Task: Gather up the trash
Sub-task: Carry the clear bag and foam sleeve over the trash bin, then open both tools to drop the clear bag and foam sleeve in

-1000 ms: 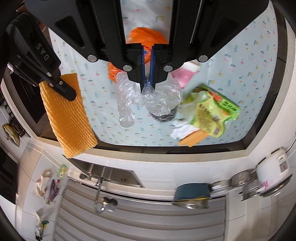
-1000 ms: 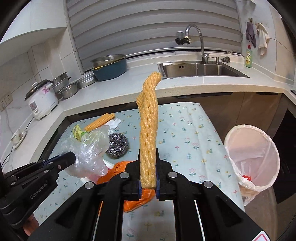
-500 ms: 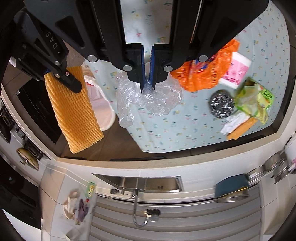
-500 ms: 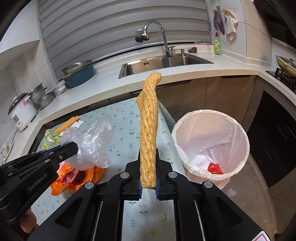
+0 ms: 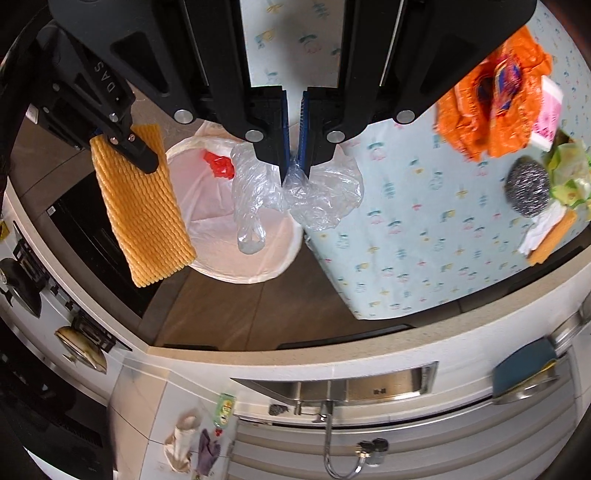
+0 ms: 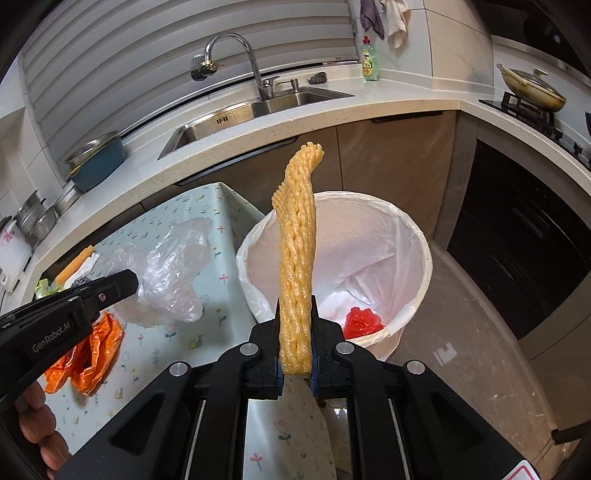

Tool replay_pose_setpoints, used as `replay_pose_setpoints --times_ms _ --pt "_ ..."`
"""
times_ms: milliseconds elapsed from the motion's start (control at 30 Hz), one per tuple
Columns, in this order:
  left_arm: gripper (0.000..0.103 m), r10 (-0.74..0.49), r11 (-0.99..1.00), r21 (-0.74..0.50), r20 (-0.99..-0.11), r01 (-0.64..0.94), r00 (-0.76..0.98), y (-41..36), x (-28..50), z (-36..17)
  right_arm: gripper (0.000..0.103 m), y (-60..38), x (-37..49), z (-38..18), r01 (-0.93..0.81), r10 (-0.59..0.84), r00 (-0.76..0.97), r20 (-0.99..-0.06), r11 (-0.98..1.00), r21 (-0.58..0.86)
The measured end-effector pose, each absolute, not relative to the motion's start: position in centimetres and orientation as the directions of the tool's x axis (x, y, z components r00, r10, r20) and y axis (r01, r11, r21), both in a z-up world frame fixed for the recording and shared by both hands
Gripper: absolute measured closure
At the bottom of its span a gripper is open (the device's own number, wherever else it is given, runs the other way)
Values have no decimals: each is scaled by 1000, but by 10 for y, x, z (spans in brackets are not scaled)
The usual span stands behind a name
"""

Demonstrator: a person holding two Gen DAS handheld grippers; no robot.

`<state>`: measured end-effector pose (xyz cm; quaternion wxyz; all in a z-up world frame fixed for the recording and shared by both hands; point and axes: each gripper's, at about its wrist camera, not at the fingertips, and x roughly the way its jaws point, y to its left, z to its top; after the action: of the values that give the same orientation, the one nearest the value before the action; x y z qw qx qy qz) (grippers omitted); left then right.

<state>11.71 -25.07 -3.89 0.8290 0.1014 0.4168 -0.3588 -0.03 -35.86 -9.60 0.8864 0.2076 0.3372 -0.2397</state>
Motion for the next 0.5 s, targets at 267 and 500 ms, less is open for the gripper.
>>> replay_pose_setpoints --times_ms 267,500 --pt "99 -539 678 -155 -769 718 343 -300 121 -53 93 -385 -6 -110 607 -311 627 -714 769 199" --pt "97 -546 668 -184 -779 721 307 -320 130 -68 93 -400 -7 -118 632 -324 609 -724 750 196"
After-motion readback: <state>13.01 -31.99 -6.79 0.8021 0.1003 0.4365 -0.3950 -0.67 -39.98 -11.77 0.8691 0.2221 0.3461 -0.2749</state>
